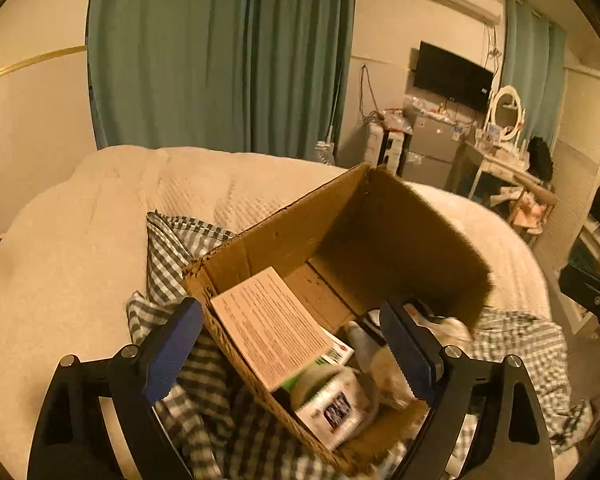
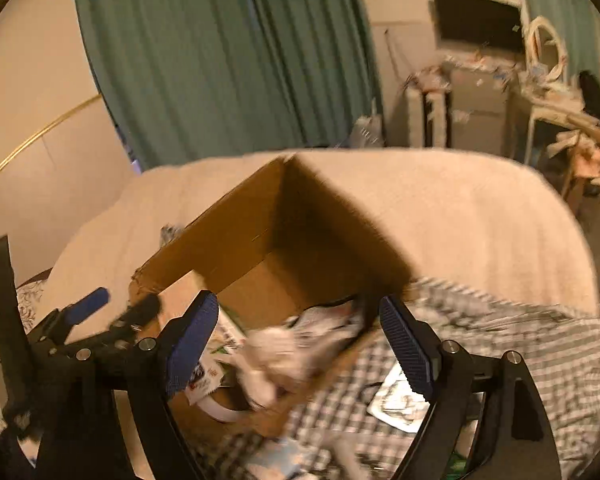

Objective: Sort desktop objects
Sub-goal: 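Carry the white tube and lace cloth into the cardboard box and release, then grasp a white tube with the left tool while the right tool grasps the green snack bag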

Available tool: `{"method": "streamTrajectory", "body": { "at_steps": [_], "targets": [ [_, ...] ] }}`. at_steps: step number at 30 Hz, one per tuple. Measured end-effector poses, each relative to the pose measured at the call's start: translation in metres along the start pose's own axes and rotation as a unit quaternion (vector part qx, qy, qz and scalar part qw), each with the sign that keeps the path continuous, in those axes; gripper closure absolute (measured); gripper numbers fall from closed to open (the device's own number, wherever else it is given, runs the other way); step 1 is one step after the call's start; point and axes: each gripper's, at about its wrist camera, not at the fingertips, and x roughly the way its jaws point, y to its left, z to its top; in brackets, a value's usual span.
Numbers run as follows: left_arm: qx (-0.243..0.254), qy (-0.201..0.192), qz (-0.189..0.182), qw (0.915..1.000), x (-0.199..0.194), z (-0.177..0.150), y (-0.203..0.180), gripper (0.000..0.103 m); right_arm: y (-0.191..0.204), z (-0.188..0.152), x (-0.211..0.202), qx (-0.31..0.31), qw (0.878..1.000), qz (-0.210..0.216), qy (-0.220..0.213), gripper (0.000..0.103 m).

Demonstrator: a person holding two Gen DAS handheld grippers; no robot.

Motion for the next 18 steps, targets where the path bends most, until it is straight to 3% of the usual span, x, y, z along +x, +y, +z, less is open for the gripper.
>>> {"method": "streamTrajectory", "body": {
  "at_steps": [5, 9, 14, 18],
  "targets": [
    [-0.002, 0.007, -0.002, 1.0000, -0.050, -0.005, -0.015, 0.010, -0.020, -0.005, -0.066, -0.031, 0.996, -0.078, -0.040, 0.020],
    [-0.011, 0.012, -0.038, 0.9992, -0.084, -0.021, -0.033, 0.010, -0.031, -0.023, -0.122, -0.035, 0.993, -0.105, -0.050, 0.019],
    [-0.005, 0.040, -0.056, 0.9976, -0.098, -0.069, -0.069, 0.009, -0.041, -0.051, -0.180, -0.029, 0.990, -0.124, -0.062, 0.017],
    [0.022, 0.069, -0.044, 0.9964, -0.095, -0.113, -0.096, 0.009, -0.048, -0.079, -0.206, -0.026, 0.988, -0.141, -0.053, 0.017]
  ]
}}
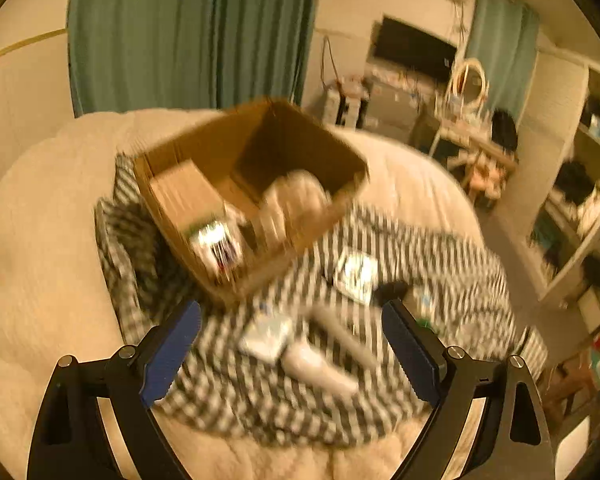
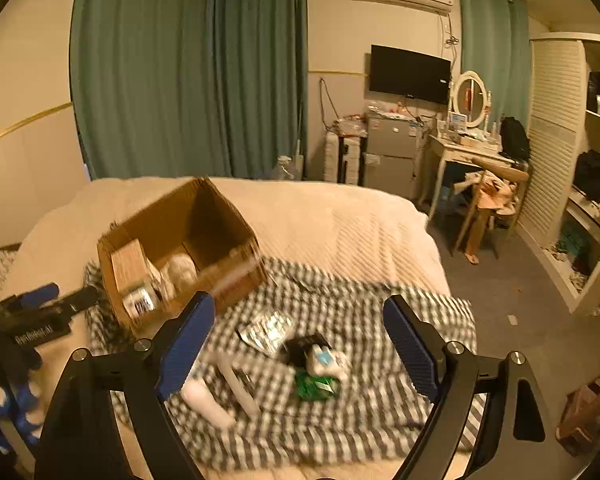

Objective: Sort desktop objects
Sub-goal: 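Grasp a white tube with the left tool while the right tool grasps the green snack bag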

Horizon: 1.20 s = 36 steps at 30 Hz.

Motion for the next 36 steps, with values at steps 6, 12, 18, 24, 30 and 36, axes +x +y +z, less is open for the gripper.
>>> {"method": "streamTrajectory", "body": {
  "at_steps": [6, 12, 18, 24, 30, 36],
  "targets": [
    [0.030, 0.026, 0.010, 0.9992, 0.009, -0.043, -0.026, 0.009, -0.023, -0.035, -0.021, 0.014, 0.999, 0.016, 0.027, 0.016],
    [0.038, 0.057, 0.017, 0.9975, 0.034, -0.066, -0.041, 0.009, -0.049, -0.067, -0.032, 0.038, 0.998, 0.021, 0.035, 0.015],
    [0.027, 0.069, 0.013, 0.9972, 0.069, -0.068, -0.056, 0.009, -0.070, -0.093, -0.012, 0.065, 0.996, 0.027, 0.053, 0.015],
    [-0.003, 0.083, -0.003, 0.9966, 0.112, -0.056, -0.070, 0.009, -0.081, -0.114, 0.031, 0.080, 0.994, 0.029, 0.071, 0.015],
    [0.000, 0.086, -0.005, 0.9963, 0.166, -0.062, -0.071, 0.034, -0.086, -0.126, 0.087, 0.091, 0.991, 0.042, 0.091, 0.015],
    [0.010, 0.065, -0.001, 0.9978, 0.180, -0.072, -0.072, 0.085, -0.082, -0.137, 0.138, 0.068, 0.990, 0.052, 0.116, 0.015]
  ]
}}
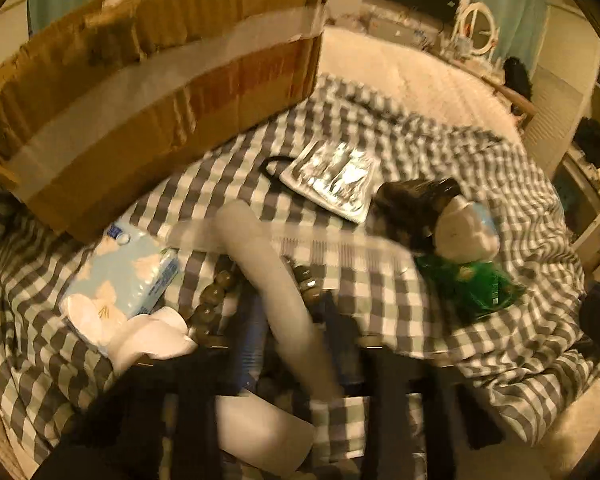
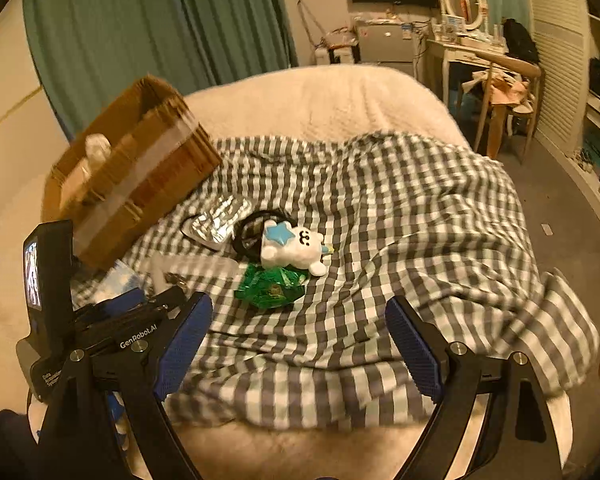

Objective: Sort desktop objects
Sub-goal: 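Grasp a white tube with the left tool while the right tool grasps the green snack bag, then carry the white tube and green snack bag into the cardboard box and release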

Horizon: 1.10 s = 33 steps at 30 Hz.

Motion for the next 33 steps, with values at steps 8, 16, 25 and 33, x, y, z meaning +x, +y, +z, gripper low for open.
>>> {"method": "streamTrajectory", "body": {
  "at_steps": [8, 16, 25, 33],
  "targets": [
    [-0.054, -0.013, -0.047, 0.9973, -0.029, 0.004, 0.023, 0.090, 0.006, 0.012, 0.062, -0.022, 0.999, 0.029, 0.037, 0.015],
    [-0.062, -0.009, -0.103, 0.9927, -0.030, 0.002, 0.031, 0.090, 0.036, 0.016, 0.124, -0.059, 0.993, -0.029, 0.103, 0.059],
    [-0.008, -0.019, -0.111, 0.9936, -0.056, -0.010, 0.020, 0.090, 0.033, -0.009, 0.063, -0.087, 0.991, -0.052, 0.090, 0.061],
    [0.010, -0.029, -0.152, 0.9879, -0.103, -0.003, 0.028, 0.090, 0.031, -0.004, -0.009, -0.078, 0.994, -0.057, 0.055, 0.061]
  ]
}}
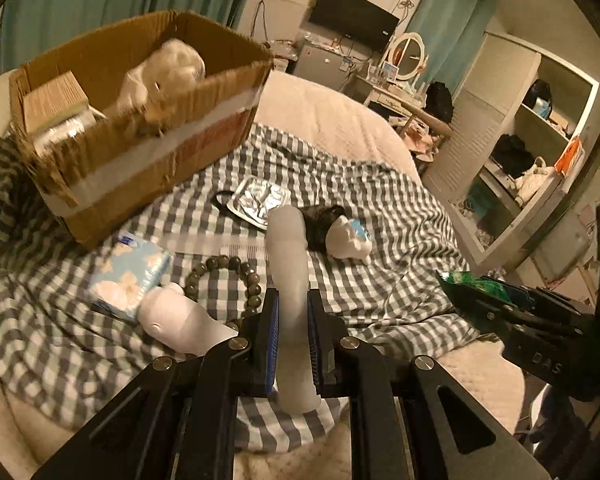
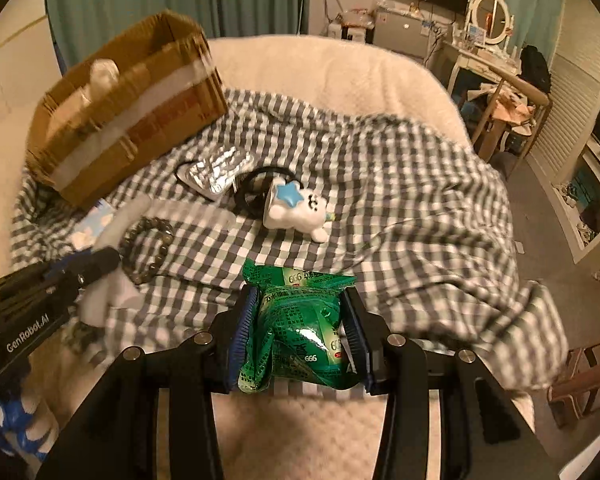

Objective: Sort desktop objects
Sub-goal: 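Carry the white tube and green snack bag into the cardboard box and release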

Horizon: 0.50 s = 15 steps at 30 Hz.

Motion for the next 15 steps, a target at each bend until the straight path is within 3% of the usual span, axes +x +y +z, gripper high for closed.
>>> {"method": "streamTrajectory", "body": {
  "at_steps": [4, 10, 15],
  "targets": [
    [-0.010, -0.014, -0.013, 0.9998, -0.027, 0.010, 0.004, 0.090, 0.005, 0.003, -0.033, 0.003, 1.000, 0.009, -0.017, 0.061],
    [0.080, -0.056, 0.003, 0.9952, -0.079, 0.027, -0.011, 0.090, 0.032, 0.010, -0.072, -0.031, 0.999, 0.016, -0.034, 0.061],
    [0.069, -0.075, 0.003, 0.9948, -0.109, 0.057, -0.003, 0.090, 0.059, 0.025, -0.097, -0.054, 0.996, 0.016, -0.072, 0.061]
  ]
}}
